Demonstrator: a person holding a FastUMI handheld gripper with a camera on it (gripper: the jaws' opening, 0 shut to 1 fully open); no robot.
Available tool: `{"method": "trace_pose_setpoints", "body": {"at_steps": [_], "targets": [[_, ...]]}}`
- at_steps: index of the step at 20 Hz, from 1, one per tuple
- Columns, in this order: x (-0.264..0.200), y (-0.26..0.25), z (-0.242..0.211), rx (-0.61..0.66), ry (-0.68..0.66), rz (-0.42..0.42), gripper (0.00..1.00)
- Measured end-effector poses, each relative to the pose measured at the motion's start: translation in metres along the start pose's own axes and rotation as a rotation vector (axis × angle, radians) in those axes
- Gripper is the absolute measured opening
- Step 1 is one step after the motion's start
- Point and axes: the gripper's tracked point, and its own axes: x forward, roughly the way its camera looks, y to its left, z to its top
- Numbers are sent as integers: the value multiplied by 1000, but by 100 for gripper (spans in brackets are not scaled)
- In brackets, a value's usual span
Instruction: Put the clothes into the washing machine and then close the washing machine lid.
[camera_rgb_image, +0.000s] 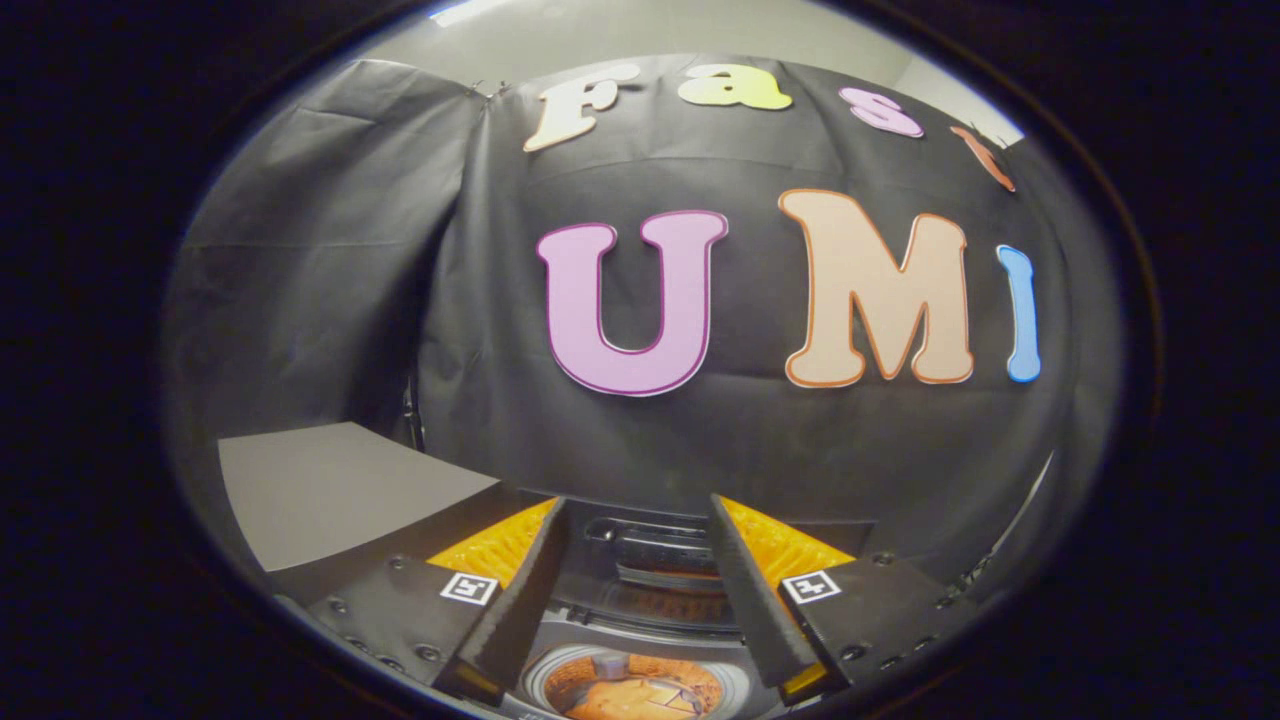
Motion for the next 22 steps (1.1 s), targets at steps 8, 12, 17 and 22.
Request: {"method": "trace_pose_setpoints", "body": {"at_steps": [8,12,17,22], "targets": [[92,-11,-29,0,58,-82,97],[130,-13,-44,5,79,-102,100],[141,-15,-58,29,122,-115,99],[116,-12,-58,51,119,-138,98]]}}
